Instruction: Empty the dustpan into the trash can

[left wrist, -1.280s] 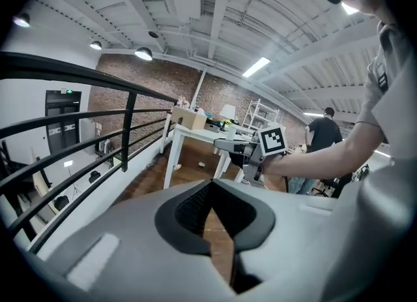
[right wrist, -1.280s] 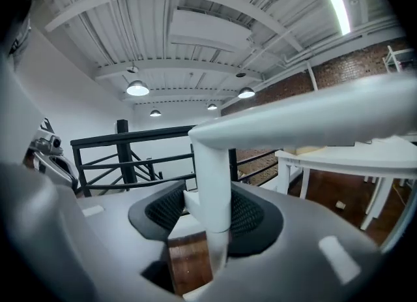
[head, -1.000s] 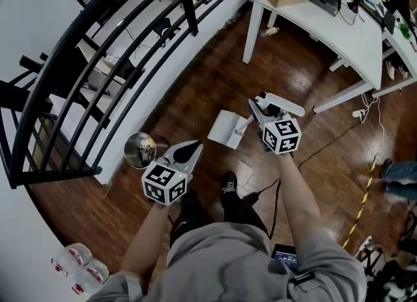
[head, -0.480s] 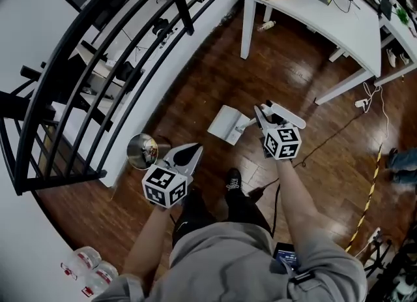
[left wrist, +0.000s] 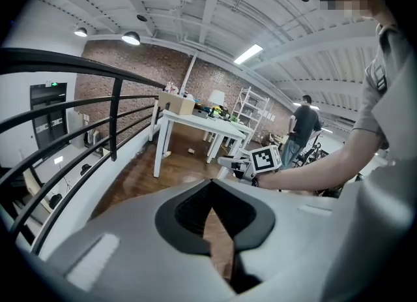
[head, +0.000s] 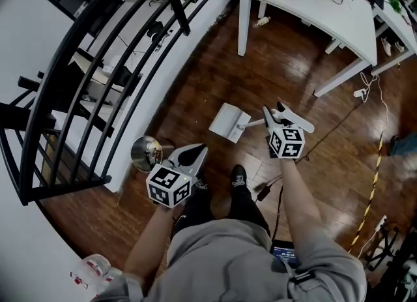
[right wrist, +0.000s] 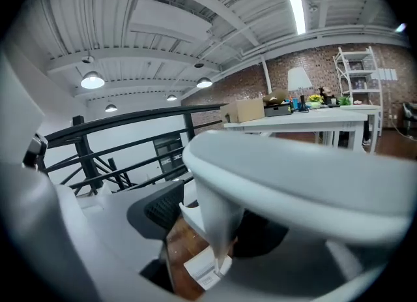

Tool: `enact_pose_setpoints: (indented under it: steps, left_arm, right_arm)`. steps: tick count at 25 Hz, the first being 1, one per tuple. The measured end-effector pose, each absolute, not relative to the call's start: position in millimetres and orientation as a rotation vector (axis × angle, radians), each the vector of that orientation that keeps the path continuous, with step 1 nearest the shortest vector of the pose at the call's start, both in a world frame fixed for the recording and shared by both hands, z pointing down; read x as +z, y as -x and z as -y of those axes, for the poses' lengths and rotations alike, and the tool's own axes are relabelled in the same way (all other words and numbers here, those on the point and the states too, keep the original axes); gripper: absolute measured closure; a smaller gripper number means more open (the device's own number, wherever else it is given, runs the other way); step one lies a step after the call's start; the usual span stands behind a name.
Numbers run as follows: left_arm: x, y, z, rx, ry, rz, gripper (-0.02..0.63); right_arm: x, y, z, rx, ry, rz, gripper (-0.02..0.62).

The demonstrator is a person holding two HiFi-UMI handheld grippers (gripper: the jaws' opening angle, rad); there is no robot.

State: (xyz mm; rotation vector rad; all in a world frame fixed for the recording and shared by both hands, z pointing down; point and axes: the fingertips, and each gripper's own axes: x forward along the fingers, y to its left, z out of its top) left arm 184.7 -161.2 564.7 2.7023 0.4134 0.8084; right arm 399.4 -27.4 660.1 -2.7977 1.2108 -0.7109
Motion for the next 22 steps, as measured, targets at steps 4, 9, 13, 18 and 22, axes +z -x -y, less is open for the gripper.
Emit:
enact_pose_setpoints:
  steps: [4,9,13,18,22]
  left_arm:
    - [554.9,-185.7,165.0,0.804,-2.718,-0.485,0.600]
    - [538.7,-193.4,172.8,0.767,-2.737,-0.555,0.600]
    - [524.1,-197.5,178.5,0.713,-2.750,-0.594,0.600]
    - [500.1,-202.4,192.0,0.621,-2.774,-0.598,0.600]
    - [474.2,-201.7,208.9,0.537,-2.819,-0.567,0.600]
  right_arm:
    - [663.3,-391.2,20.4,-0.783,2.799,-1.132,0.363]
    - [676.3,-374.5,7.2,-0.976,2.797,-1.026,0.295]
    - [689.6,-326.4,13.3,-1.194,2.711,-1.112,0.301]
    - [639.6,-282.8,71.8,-1.082,2.680,-1.421,0.508]
    - [554.5,-272.0,128.5,-0.771,2.608,-1.611,0.595]
